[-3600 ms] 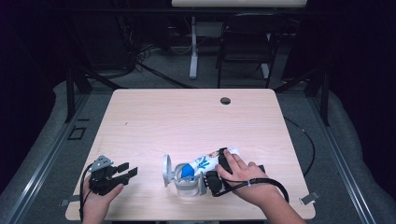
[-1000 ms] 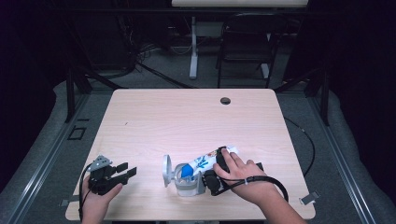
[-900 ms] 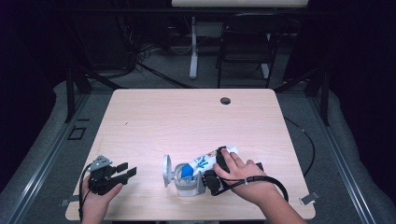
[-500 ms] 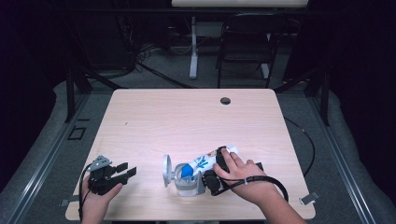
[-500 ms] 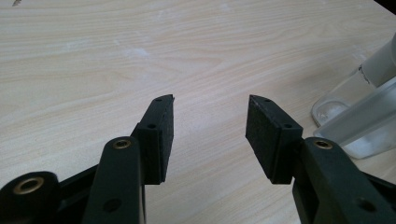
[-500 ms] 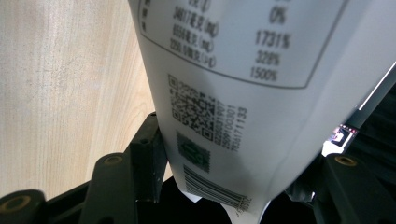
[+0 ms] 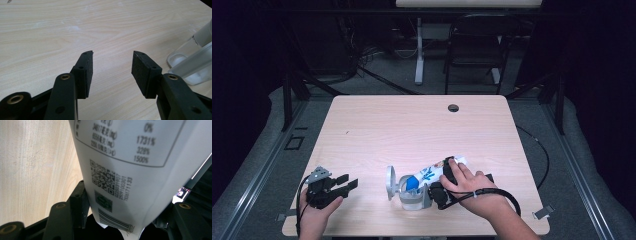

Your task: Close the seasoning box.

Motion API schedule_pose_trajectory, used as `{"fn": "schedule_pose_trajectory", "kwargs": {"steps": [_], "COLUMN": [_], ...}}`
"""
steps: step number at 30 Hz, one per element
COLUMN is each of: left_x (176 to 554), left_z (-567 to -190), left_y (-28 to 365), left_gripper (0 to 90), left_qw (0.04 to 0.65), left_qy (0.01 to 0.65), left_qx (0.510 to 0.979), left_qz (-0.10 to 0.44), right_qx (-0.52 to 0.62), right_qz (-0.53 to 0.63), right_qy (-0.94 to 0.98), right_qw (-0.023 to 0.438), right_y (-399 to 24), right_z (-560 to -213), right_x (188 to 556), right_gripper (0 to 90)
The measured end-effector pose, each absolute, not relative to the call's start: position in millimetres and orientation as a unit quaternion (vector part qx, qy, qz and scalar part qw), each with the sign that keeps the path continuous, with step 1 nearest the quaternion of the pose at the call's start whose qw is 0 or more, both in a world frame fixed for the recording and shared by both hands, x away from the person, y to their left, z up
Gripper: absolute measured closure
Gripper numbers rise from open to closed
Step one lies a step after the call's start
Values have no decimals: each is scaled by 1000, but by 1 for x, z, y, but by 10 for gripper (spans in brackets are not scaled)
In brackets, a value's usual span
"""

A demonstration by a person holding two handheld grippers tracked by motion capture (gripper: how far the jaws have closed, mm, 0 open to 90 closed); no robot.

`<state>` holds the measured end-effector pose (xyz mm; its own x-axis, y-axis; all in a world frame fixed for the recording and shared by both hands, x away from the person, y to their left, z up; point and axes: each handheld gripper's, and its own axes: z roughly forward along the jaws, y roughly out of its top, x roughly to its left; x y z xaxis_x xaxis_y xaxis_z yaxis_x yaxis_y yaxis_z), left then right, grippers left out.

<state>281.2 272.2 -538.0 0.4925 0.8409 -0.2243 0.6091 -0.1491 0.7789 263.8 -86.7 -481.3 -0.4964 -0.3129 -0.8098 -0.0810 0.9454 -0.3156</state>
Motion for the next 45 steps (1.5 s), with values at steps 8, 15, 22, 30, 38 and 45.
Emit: {"fn": "schedule_pose_trajectory", "kwargs": {"steps": [8, 15, 22, 30, 38, 45], "left_x": [281, 281, 281, 281, 281, 281], "left_z": [-538, -538, -538, -538, -538, -538], "left_y": [273, 273, 273, 273, 273, 274], "left_gripper": [521, 521, 521, 521, 521, 521], "left_qw": [433, 434, 434, 435, 436, 434], "left_qy": [487, 487, 487, 488, 489, 488], "left_qx": [747, 746, 746, 745, 744, 746], "left_qz": [132, 132, 132, 133, 134, 132], "right_qx": [-115, -116, -118, -119, -121, -125], "right_qz": [-119, -117, -118, -119, -122, -124], "right_qy": [857, 857, 856, 856, 855, 855], "right_qw": [489, 488, 489, 489, 489, 487], "right_y": [-87, -87, -87, -86, -86, -85], "right_z": [-481, -481, -481, -481, -480, -480], "right_x": [264, 264, 264, 264, 264, 264], "right_gripper": [429, 430, 431, 431, 432, 434]}}
